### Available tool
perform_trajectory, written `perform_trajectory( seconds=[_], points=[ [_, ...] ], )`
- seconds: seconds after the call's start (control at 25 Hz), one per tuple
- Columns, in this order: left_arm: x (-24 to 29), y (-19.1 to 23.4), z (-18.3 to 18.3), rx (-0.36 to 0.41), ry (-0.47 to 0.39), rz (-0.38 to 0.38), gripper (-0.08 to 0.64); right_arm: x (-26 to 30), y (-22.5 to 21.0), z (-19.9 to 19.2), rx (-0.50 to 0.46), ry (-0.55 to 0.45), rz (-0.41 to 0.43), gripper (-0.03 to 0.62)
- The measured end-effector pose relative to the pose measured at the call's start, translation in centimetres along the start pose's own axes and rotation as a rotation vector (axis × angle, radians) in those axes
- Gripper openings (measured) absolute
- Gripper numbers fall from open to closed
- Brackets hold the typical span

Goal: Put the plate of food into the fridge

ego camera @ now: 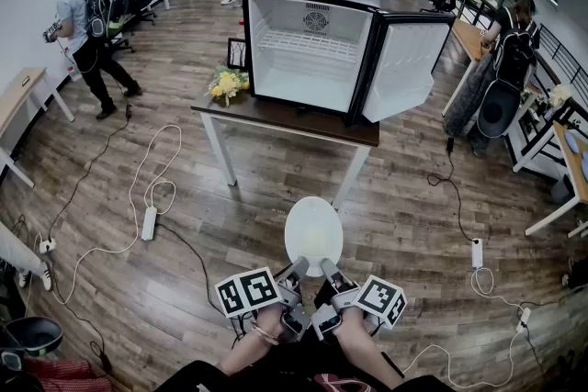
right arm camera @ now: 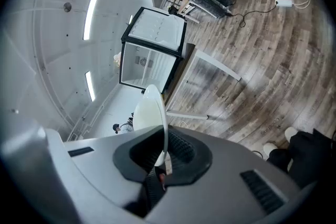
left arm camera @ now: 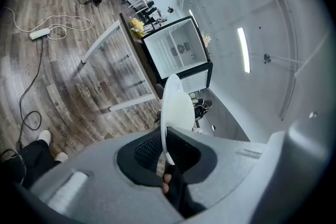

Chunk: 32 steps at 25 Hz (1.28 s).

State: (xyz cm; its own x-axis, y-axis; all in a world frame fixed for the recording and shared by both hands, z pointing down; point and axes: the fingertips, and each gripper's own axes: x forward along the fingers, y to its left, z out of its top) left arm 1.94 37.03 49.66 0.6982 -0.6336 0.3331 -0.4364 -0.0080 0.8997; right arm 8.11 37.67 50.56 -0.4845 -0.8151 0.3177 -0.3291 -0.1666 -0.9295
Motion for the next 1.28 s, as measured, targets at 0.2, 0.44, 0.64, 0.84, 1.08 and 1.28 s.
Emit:
perform_trajectory(
  seconds=[0.2, 0.44, 0.64, 0.84, 1.08, 1.28],
  points=[
    [0.5, 0.6, -0.2, -0.005, 0.004, -0.002, 0.021, 0.3, -0.7, 0.1, -0.009, 0.001, -0.01, 0.023],
    [0.5, 1.1, 0.8, -0.013, 0.013, -0.003, 0.021, 1.3, -0.4, -0.2, 0.004, -0.004, -0.014, 0.023],
    [0.7, 2.0, 1.9, -0.03, 0.032, 0.003, 0.021, 2.6, -0.5, -0.5, 0.033, -0.015, -0.024, 0.025],
    [0.7, 3.2, 3.2, -0.061, 0.055, 0.004, 0.023, 4.2, -0.6, -1.1, 0.061, -0.025, -0.047, 0.029],
    [-0.1, 4.9, 4.7, -0.057, 0.09, 0.004, 0.032, 5.8, -0.4, -2.7, 0.073, -0.043, -0.062, 0.034],
    [0.0, 5.0, 6.0, -0.061, 0.083, -0.011, 0.032, 7.1, 0.3, -2.6, 0.046, -0.047, -0.063, 0.032]
  ],
)
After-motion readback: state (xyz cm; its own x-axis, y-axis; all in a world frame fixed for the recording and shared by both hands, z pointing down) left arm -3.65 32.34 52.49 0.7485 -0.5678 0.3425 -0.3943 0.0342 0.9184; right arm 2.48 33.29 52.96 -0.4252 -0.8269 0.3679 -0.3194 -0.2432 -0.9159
